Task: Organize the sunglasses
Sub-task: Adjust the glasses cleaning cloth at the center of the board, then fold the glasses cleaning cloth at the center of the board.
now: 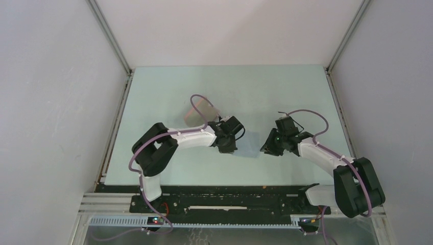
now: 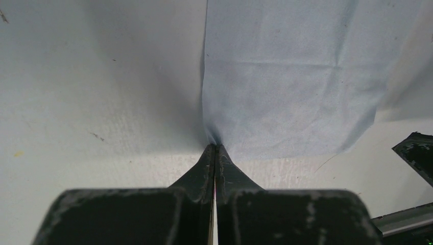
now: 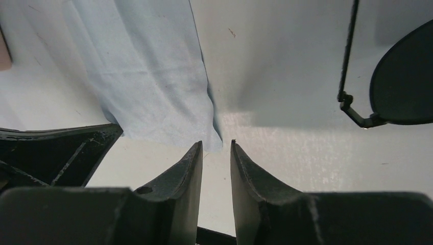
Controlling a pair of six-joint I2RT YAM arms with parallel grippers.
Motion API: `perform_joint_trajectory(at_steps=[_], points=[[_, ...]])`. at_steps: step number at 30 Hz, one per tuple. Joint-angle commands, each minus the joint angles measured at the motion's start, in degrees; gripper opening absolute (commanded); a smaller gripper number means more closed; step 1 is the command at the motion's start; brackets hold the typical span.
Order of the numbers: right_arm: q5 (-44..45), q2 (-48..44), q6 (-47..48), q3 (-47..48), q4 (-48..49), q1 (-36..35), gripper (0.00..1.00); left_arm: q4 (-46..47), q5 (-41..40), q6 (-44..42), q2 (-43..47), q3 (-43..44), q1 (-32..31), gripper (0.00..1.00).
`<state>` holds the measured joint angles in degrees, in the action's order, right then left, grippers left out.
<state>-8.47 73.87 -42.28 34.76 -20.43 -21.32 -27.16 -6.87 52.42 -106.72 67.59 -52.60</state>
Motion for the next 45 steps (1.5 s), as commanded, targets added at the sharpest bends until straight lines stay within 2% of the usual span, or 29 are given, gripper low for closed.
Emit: perform_joint_trajectory(at_steps=[1,10,13,15,17,19,22,23,24,29,32,37,40,45], points=[[0.65,-3.58,0.25,-0.13,0.03,1.93,0.34,-1.67,-0.94,1.21,2.32,-2.59,-0.16,0.00],[0.52,-2.87,2.96,3.42,-0.41,4.67,0.34,-4.39,1.74,2.08,4.83,-3.23,-2.24,0.00],[0.51,-1.73,4.26,5.32,-0.43,4.80,0.35,-5.15,1.18,1.90,7.06,-3.96,-2.59,0.06],[0.51,-0.41,5.62,7.31,-1.22,4.73,0.36,-5.62,0.04,1.78,8.72,-4.32,-2.60,0.18],[0.60,0.84,7.29,9.35,-2.09,4.60,0.41,-7.21,-1.35,1.25,9.88,-3.70,-2.55,0.37],[1.19,2.11,8.89,11.31,-3.07,4.35,0.45,-9.20,-2.97,0.35,10.57,-2.34,-2.51,0.44],[1.83,4.10,11.02,14.14,-4.36,3.67,0.47,-10.77,-5.07,-1.26,11.98,-0.25,-2.07,0.45],[1.94,4.96,11.77,14.98,-4.89,3.22,0.61,-10.93,-5.53,-1.84,12.38,0.34,-1.62,0.45],[1.93,5.97,12.23,15.85,-5.30,2.84,0.65,-10.97,-6.05,-2.62,12.63,0.87,-1.05,0.46],[3.36,10.99,12.73,19.17,-5.59,0.85,0.64,-9.23,-5.13,-5.39,12.33,2.95,4.07,0.46],[0.76,13.55,13.06,20.34,-4.14,0.66,0.63,-5.76,-2.37,-6.88,12.13,2.81,6.97,0.46],[-0.04,16.04,12.64,20.52,-0.63,0.04,0.63,0.67,5.63,-11.09,9.47,2.84,10.07,0.54],[1.13,17.84,13.06,21.28,-0.29,-0.35,0.65,2.44,10.48,-14.56,7.26,3.82,10.18,0.54],[2.22,20.54,14.37,22.19,0.87,-0.54,0.62,3.34,8.02,-13.47,4.62,3.50,10.65,0.53]])
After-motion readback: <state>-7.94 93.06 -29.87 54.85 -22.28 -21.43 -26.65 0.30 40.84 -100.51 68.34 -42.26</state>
